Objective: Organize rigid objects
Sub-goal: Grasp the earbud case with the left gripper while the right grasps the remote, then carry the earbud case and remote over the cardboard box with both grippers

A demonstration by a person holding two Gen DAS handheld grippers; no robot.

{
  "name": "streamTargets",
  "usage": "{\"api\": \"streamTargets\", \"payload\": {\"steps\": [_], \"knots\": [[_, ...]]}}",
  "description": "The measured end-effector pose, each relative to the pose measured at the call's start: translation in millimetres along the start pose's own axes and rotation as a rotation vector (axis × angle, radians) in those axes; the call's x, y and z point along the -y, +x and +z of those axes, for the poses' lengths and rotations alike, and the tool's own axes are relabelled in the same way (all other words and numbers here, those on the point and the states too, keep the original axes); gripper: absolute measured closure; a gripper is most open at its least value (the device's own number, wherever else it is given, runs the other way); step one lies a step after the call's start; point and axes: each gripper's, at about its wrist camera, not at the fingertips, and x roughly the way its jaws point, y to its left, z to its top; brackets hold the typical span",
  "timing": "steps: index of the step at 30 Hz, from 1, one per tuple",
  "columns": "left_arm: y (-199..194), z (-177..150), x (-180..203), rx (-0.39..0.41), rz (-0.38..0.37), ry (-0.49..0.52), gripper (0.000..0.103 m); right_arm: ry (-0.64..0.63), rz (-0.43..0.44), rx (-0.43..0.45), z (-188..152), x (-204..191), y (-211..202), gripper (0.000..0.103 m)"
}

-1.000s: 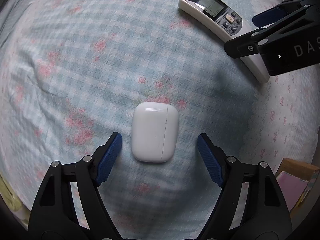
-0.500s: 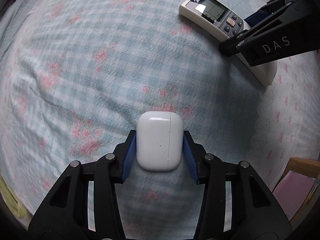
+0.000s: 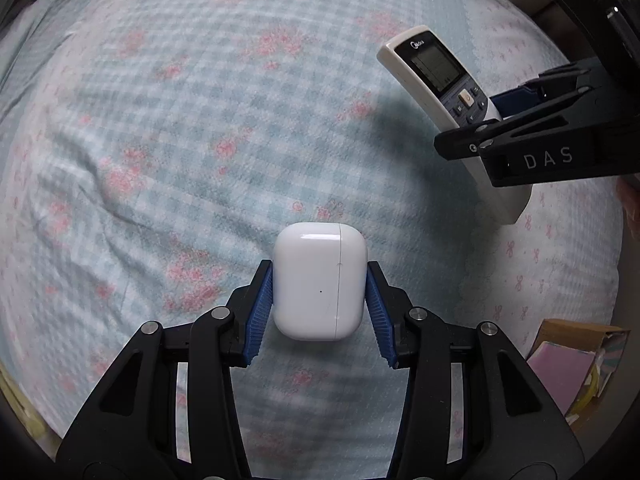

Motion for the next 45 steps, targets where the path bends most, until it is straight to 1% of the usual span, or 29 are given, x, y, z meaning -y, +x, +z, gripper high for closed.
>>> {"api": "streamTargets", "payload": {"steps": [6, 11, 16, 19, 22, 25, 29, 31, 36, 38, 41, 43, 45], "knots": [[-49.0, 1.9, 3.4, 0.061, -0.045, 0.033, 0.062, 0.139, 0.059, 0.088, -28.1, 11.6, -55.1, 0.049], [-88.5, -0.8, 33.3, 0.102, -0.087, 0.087, 0.062, 0.29, 0.097, 0.169, -61.9, 37.6, -111.8, 0.049], [-130.7, -9.6, 72.2, 0.152, -0.127, 0.181, 0.062, 0.422, 0.093, 0.257, -123.7, 50.2, -170.1, 0.049], [-155.4, -19.9, 102.2, 0.18, -0.158, 0.245, 0.062, 0.497, 0.079, 0.316, -171.4, 58.8, -205.8, 0.049], [-173.3, -31.3, 134.4, 0.2, -0.19, 0.309, 0.062, 0.568, 0.058, 0.358, -221.4, 66.0, -227.0, 0.049], [-184.2, -45.3, 166.8, 0.202, -0.232, 0.354, 0.062, 0.633, 0.017, 0.376, -277.6, 72.9, -241.2, 0.049], [-188.0, -68.6, 209.5, 0.183, -0.275, 0.407, 0.062, 0.746, -0.01, 0.38, -357.3, 81.6, -244.5, 0.049], [-185.4, -81.8, 228.5, 0.165, -0.291, 0.431, 0.062, 0.814, -0.009, 0.382, -395.0, 85.7, -240.8, 0.049], [-172.9, -112.6, 263.3, 0.126, -0.294, 0.485, 0.062, 0.981, 0.013, 0.4, -478.7, 92.2, -222.1, 0.048], [-164.1, -125.0, 273.9, 0.108, -0.286, 0.5, 0.062, 1.043, 0.034, 0.411, -505.1, 93.5, -209.8, 0.048], [-148.7, -142.2, 288.2, 0.083, -0.27, 0.518, 0.062, 1.117, 0.068, 0.427, -533.6, 94.6, -187.4, 0.048], [-134.4, -152.6, 295.5, 0.069, -0.256, 0.531, 0.062, 1.167, 0.11, 0.46, -547.5, 97.4, -171.5, 0.048], [-118.4, -161.8, 302.2, 0.054, -0.241, 0.539, 0.062, 1.222, 0.165, 0.513, -557.1, 100.6, -152.9, 0.048]]}}
